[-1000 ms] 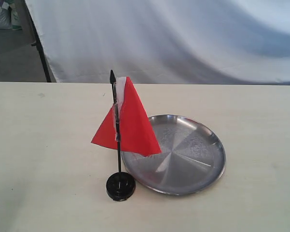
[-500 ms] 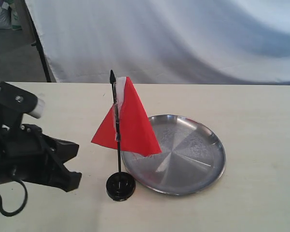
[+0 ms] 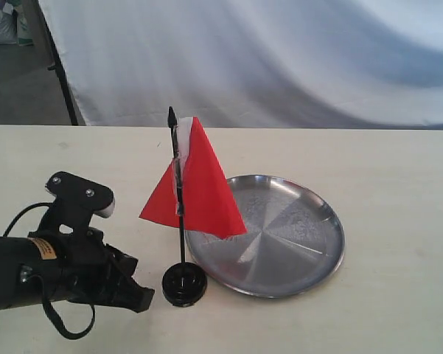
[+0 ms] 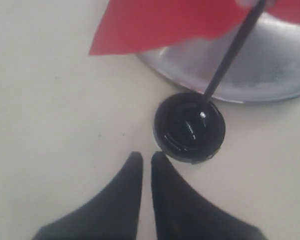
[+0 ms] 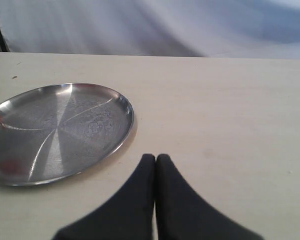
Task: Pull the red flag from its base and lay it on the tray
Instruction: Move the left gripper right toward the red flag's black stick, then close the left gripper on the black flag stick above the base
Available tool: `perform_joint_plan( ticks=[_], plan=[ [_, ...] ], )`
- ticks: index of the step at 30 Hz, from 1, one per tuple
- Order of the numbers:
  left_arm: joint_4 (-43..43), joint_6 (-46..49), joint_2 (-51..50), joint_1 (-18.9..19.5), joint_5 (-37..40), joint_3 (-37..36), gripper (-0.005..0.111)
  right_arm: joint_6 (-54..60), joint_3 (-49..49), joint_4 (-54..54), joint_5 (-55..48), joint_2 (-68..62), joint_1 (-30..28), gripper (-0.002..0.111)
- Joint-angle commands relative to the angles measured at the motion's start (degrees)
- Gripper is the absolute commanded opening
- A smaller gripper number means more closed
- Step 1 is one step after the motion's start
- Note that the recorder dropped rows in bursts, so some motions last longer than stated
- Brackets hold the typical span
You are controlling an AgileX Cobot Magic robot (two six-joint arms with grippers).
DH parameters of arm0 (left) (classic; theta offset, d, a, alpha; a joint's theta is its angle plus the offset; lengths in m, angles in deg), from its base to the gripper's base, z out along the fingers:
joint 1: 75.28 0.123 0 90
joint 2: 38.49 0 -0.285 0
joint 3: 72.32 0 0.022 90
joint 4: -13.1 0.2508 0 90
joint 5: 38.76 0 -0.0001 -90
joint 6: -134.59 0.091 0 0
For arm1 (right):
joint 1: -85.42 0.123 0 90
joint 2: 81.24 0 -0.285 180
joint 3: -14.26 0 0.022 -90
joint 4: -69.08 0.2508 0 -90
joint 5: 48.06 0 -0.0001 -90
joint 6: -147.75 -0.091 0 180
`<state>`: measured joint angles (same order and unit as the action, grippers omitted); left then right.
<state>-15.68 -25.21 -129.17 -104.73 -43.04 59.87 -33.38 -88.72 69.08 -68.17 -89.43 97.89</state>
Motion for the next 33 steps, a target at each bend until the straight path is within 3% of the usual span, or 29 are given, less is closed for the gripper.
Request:
perform_joint_plan(
  ticks=[1,4,6,10,16,22,30,33],
  plan=[
    [-0.3,-1.1,-2.9,-0.4,-1.4,0.3,0.028,0.5,0.2,0.0,0.1,0.4,-0.4,0.000],
    [-0.3,-1.8,-3.7,-0.4,-1.9,1.0,0.048,0.5,0.2,0.0,0.1,0.4,-0.4,0.000],
    [-0.3,-2.3,-3.7,-0.4,-1.2,1.9,0.053,0.5,0.2,0.0,0.1,0.4,-0.4,0.000],
    [-0.3,-2.3,-3.7,-3.3,-0.3,4.3,0.054,0.5,0.2,0.0,0.1,0.4,-0.4,0.000],
    [-0.3,-2.3,-3.8,-8.6,-6.1,5.7,0.054,0.5,0.2,0.0,0.1,0.4,-0.4,0.000],
    [-0.3,-4.4,-5.9,-8.6,-6.2,7.3,0.054,0.5,0.2,0.0,0.1,0.4,-0.4,0.000],
    [-0.3,-4.5,-15.9,-8.6,-7.7,13.9,0.053,0.5,0.2,0.0,0.1,0.4,-0.4,0.000],
    [-0.3,-4.5,-17.2,-8.6,-8.2,14.4,0.043,0.5,0.2,0.0,0.1,0.4,-0.4,0.000]
  ],
)
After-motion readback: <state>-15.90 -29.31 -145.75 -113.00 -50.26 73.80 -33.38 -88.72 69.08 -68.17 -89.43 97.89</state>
